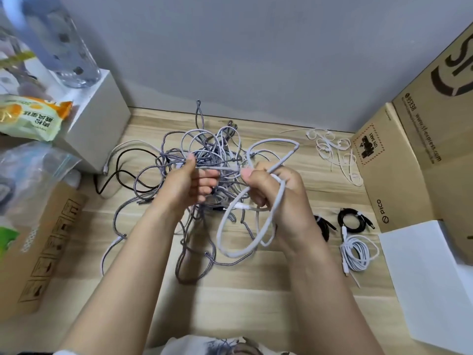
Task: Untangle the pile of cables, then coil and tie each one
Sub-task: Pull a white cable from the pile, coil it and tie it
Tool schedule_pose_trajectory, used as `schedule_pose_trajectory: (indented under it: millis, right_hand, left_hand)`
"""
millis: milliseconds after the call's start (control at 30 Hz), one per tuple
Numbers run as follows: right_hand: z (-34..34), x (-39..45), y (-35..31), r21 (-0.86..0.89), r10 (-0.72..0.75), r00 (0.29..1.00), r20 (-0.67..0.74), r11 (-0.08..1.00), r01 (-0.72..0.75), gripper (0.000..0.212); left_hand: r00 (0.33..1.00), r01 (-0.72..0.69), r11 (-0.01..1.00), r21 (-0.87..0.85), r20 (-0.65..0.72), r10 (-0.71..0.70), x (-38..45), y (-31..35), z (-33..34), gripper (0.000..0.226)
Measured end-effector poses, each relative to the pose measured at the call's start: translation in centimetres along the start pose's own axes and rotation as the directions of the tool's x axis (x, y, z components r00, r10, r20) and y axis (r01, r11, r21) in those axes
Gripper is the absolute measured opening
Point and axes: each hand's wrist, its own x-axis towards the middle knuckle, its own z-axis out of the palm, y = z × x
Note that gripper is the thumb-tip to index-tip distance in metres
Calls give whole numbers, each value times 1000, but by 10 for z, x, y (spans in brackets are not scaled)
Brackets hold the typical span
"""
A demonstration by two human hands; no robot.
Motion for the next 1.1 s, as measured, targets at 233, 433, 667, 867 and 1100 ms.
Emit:
schedule_pose_trajectory:
  millis: [233,433,667,867,1100]
  right_hand:
    - [0,-23,-19,178,-128,979,161,979,99,26]
    - [-9,-26,-31,367,-263,956,128,908,201,21]
    - [-15,11,8,-272,29,998,-62,961,-45,40]
    - [3,47,56,-410,80,992,-98,905,-114,38]
    - [4,62,64,-243,192,970,-147,944,-223,35]
  left_hand:
    - [956,290,576,-764,203,-211,39,-6,-9,34]
    - [977,194,612,-766,92,-194,46,-16,-11,33]
    - [978,97,840,-534,207,18,35,-14,-3,34]
    - [925,-84,916,-392,311,218,19,-18,13,27]
    - [909,-256,942,-216,278,310,7,-14,18,26]
